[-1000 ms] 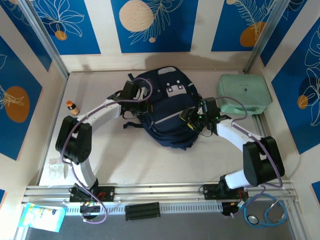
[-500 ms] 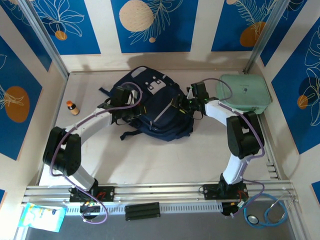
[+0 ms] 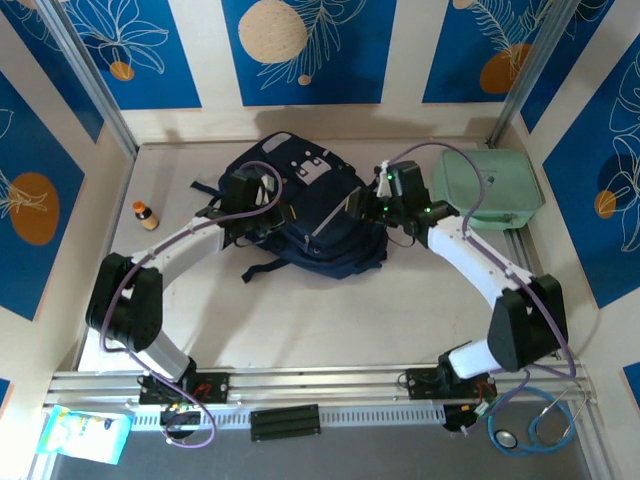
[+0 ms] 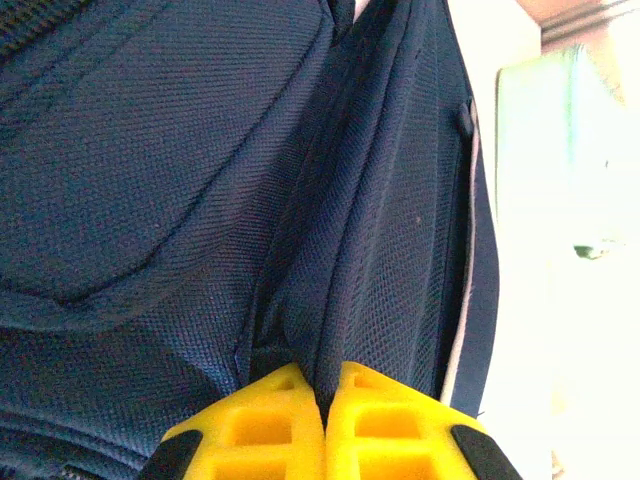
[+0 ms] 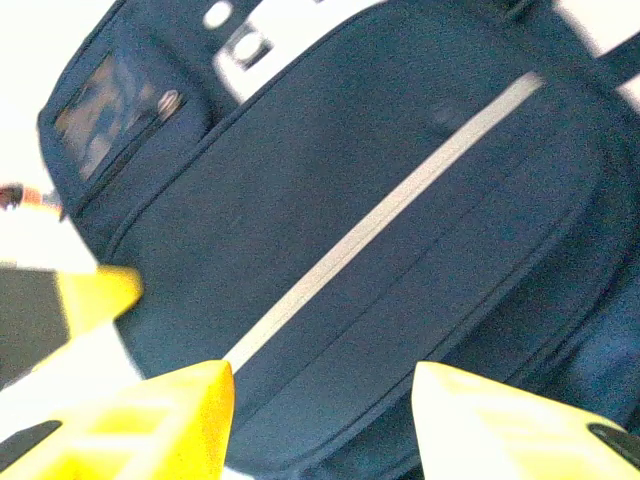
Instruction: Pack books, pencil case, and school supplies into a backpack
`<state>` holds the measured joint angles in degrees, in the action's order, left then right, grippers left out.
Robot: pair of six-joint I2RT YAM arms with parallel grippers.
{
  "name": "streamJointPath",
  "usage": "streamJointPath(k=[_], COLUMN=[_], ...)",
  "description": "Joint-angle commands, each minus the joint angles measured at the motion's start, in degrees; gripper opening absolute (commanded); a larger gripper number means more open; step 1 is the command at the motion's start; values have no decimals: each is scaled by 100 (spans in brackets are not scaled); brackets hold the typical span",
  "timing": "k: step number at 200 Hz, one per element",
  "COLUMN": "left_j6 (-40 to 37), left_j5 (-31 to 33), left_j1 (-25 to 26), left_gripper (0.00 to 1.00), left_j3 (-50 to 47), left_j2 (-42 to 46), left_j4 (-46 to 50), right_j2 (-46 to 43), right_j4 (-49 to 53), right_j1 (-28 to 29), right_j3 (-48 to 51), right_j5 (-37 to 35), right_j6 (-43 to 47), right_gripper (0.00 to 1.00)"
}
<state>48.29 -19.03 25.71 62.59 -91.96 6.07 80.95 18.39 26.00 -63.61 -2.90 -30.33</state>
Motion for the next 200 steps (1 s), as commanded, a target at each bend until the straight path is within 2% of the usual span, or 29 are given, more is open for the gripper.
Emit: streamJointPath(k=[1, 33, 60, 76, 130, 200], left_j6=[519, 1092, 1342, 1386, 1555, 1590], left_j5=[8, 94, -63, -250, -444, -601], left_j1=[98, 133, 233, 274, 294, 294], left_gripper=[0, 0, 0, 0, 0, 0], left_j3=[-118, -249, -256, -259, -456, -450], left_j2=[239, 263, 160, 58, -37, -97], left_j4=[-853, -1107, -1366, -1571, -2030, -2114], right_j2=[-130, 48, 484, 741, 1068, 1393], right_j4=[698, 810, 773, 624, 754, 879], right_j1=[679, 1581, 2254, 2488, 2485, 2333], right_j3=[83, -55, -275, -340, -527, -847], right_j5=[-692, -1366, -2140, -2310, -3049, -3127], right_j6=[118, -807, -1418, -1727, -2515, -2380], right_gripper=[49, 42, 40, 40, 39, 34])
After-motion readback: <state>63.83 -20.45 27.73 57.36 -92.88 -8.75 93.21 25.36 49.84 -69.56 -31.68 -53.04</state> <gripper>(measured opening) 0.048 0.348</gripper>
